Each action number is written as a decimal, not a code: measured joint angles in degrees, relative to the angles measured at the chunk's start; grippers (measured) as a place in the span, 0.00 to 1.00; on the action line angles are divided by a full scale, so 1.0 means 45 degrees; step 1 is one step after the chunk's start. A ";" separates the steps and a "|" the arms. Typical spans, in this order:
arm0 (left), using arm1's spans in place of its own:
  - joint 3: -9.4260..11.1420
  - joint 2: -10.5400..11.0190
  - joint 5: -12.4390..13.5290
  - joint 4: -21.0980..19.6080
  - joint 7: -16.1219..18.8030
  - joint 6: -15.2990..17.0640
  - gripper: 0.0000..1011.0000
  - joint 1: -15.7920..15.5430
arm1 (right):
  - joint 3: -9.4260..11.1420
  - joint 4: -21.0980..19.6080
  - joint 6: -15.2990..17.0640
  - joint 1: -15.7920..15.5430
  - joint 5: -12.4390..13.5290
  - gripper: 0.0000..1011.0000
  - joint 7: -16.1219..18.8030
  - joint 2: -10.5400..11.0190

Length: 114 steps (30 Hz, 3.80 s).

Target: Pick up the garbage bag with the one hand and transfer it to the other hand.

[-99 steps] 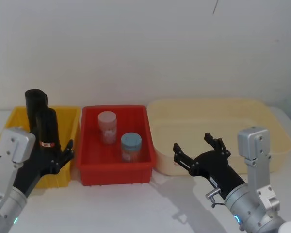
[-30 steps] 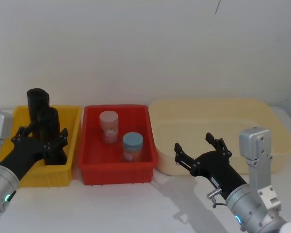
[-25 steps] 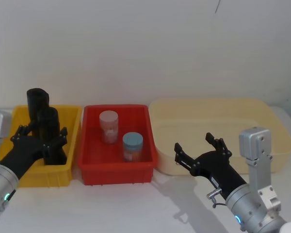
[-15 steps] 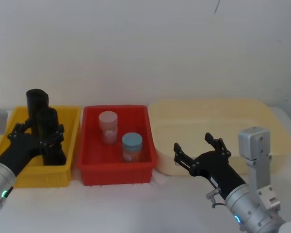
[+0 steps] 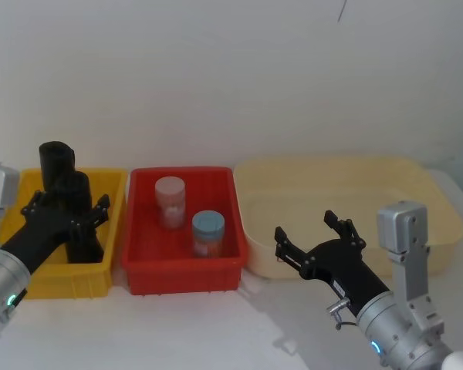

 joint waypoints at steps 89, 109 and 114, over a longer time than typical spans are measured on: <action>0.1755 -0.3246 -0.1349 0.6603 -0.6356 -0.1162 0.37 -0.6232 | 0.0000 -0.0001 0.0000 -0.0001 0.0001 0.99 0.0000 0.0000; 0.2304 -0.3770 -0.1664 0.6980 -0.7383 -0.0996 0.37 -0.6490 | 0.0000 -0.0001 0.0000 0.0000 0.0001 0.99 0.0000 0.0000; 0.2399 -0.3720 -0.1744 0.6680 -0.7479 -0.0841 0.37 -0.6378 | -0.0001 -0.0001 0.0000 0.0000 0.0001 0.99 -0.0001 0.0000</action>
